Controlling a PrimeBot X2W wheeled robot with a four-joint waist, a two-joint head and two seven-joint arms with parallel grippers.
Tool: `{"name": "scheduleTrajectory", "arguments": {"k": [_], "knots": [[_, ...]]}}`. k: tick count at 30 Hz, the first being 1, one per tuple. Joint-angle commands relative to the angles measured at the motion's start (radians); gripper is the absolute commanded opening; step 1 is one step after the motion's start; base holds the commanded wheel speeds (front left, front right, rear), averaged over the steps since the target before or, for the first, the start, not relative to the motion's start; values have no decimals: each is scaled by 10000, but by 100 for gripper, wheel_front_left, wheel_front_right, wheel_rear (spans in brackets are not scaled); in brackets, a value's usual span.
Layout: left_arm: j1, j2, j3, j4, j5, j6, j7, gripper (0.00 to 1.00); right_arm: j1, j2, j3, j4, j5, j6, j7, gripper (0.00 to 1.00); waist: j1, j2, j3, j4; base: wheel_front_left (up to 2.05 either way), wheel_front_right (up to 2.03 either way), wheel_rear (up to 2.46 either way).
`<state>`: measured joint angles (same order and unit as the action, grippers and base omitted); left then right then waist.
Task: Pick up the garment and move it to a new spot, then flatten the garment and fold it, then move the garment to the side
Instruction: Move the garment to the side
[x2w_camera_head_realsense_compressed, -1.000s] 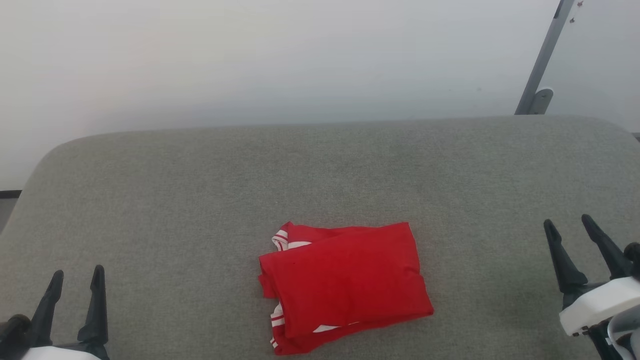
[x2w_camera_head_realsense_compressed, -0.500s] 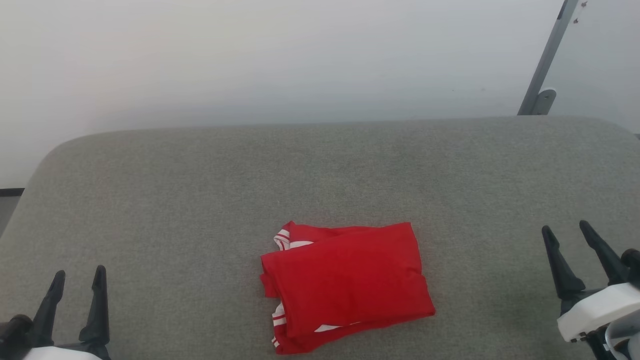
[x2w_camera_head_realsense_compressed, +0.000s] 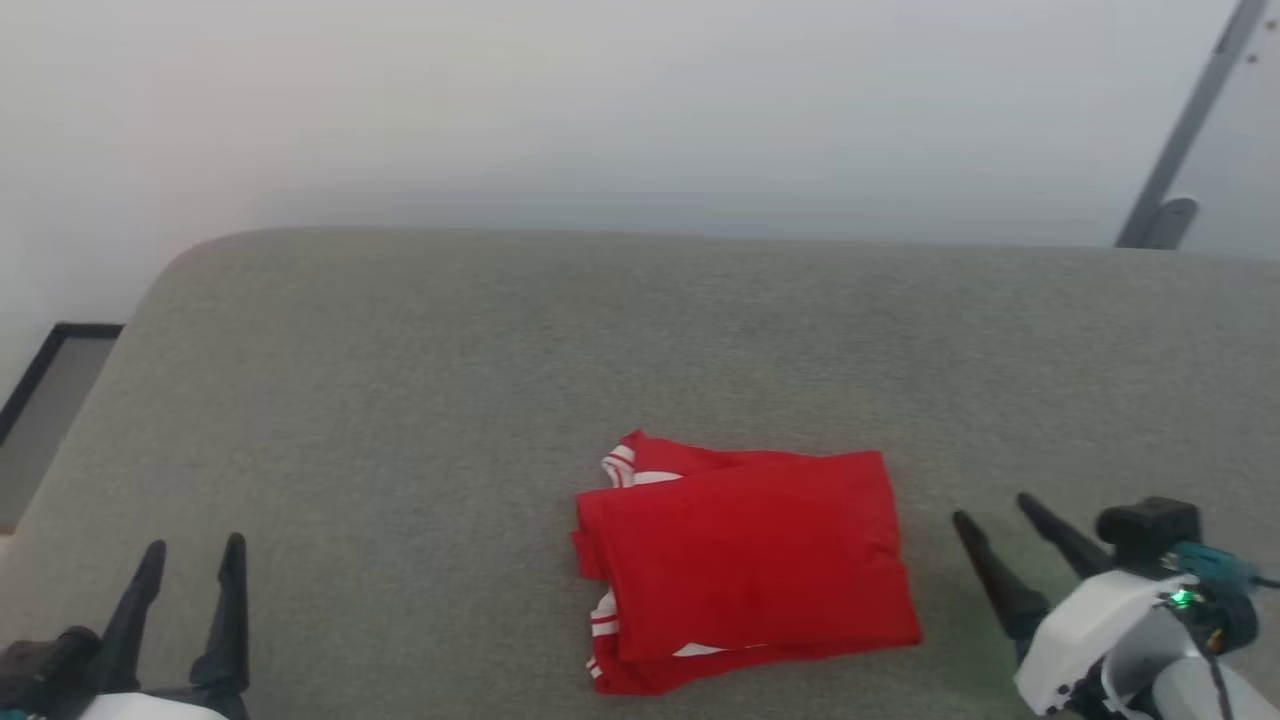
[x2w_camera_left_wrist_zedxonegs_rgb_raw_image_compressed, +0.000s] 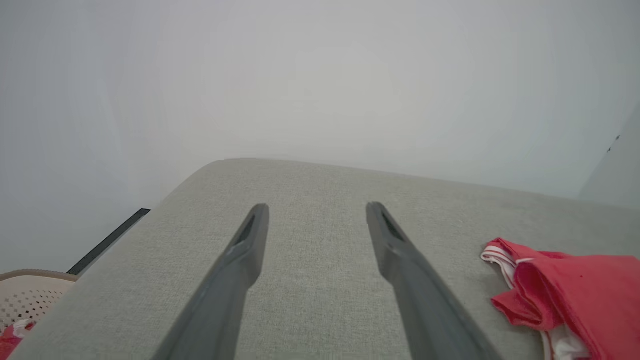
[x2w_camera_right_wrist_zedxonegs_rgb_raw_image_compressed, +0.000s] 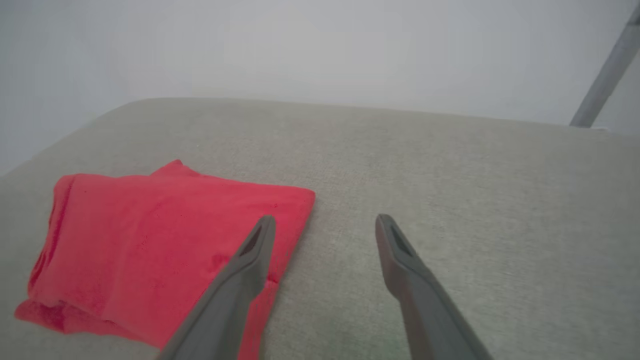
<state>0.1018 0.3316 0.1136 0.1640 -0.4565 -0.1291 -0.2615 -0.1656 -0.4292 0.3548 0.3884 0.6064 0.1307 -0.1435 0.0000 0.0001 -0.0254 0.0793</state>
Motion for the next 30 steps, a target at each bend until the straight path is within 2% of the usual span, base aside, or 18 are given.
{"name": "scheduleTrajectory", "arguments": {"k": [1, 7, 16, 21, 26, 27, 28, 30], "knots": [[45, -32, -90, -8, 46, -16, -39, 100, -198, -47, 265, 107, 225, 1, 249, 100, 0, -1, 82, 266, 0, 0, 0], [-193, -51, -426, 33, -71, -16, -41, 100, -976, -295, 1210, 788, 1100, 3, 1945, 100, 0, -1, 417, 927, 0, 0, 0], [-506, -162, -684, 129, -142, -16, -41, 100, -1935, -566, 1808, 1321, 1734, 3, 4225, 100, 0, -1, 966, 1505, 0, 0, 0], [-724, -251, -895, 205, -155, -16, -39, 100, -2391, -528, 2093, 1723, 2048, 3, 5804, 100, 0, -1, 1327, 1787, 0, 0, 0], [-956, -353, -1063, 292, -192, -16, -41, 100, -2692, -291, 2272, 1982, 2279, 3, 6860, 100, 0, -1, 1634, 1962, 0, 0, 0], [-989, -376, -1080, 315, -193, -16, -41, 100, -2739, -260, 2288, 1973, 2284, 3, 6971, 28, 0, -1, 1681, 1978, 0, 0, 0], [-1025, -399, -1090, 330, -190, -16, -39, 100, -2762, -245, 2338, 1981, 2279, 3, 7130, 0, 0, -1, 1714, 1989, 0, 0, 0], [-1071, -414, -1120, 360, -182, -16, -41, 100, -2788, -250, 2339, 1955, 2231, 3, 7242, 0, 0, -1, 1765, 1984, 0, 0, 0]]}}
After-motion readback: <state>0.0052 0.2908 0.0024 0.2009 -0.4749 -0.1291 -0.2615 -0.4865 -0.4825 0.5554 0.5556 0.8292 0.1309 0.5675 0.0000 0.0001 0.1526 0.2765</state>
